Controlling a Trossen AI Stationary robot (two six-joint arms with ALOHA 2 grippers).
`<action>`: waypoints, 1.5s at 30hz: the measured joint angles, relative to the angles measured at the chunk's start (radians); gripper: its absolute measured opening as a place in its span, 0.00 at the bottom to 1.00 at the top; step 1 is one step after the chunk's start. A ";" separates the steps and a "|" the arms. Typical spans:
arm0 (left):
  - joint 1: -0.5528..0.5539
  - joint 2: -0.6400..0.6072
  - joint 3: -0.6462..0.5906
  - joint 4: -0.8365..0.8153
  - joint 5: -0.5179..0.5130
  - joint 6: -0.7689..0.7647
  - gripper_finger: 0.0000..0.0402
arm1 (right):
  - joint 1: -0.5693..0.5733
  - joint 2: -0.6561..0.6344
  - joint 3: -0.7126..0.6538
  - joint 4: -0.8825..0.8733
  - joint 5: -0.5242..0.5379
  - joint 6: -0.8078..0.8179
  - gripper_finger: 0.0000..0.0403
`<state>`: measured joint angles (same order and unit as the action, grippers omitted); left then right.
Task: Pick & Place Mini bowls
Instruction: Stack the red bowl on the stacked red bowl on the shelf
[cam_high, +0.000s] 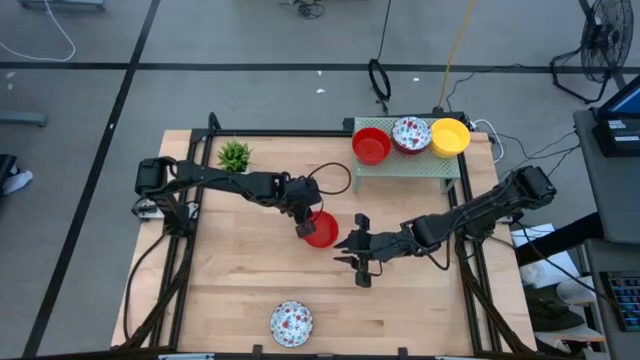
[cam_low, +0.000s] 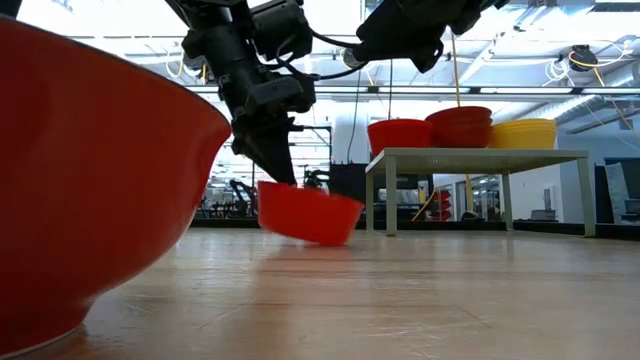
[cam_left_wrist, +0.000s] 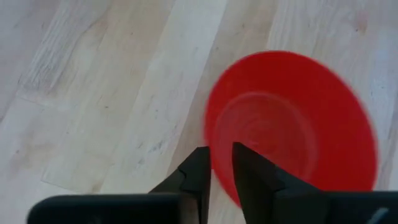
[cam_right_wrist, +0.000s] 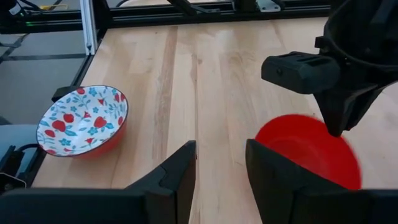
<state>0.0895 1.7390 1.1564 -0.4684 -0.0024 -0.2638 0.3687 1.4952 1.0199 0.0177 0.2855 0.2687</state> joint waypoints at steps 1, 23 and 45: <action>0.000 0.000 0.000 0.000 0.000 0.000 0.18 | 0.000 0.000 0.000 0.000 0.000 0.000 0.32; -0.002 -0.291 0.000 -0.300 -0.016 -0.052 0.40 | -0.003 0.046 0.000 0.016 0.001 -0.054 0.32; -0.198 -0.556 0.000 -0.470 -0.025 -0.247 0.32 | -0.039 0.304 0.008 0.192 -0.028 -0.331 0.32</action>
<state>-0.1086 1.1828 1.1561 -0.9387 -0.0277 -0.5106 0.3302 1.7996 1.0281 0.2100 0.2579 -0.0625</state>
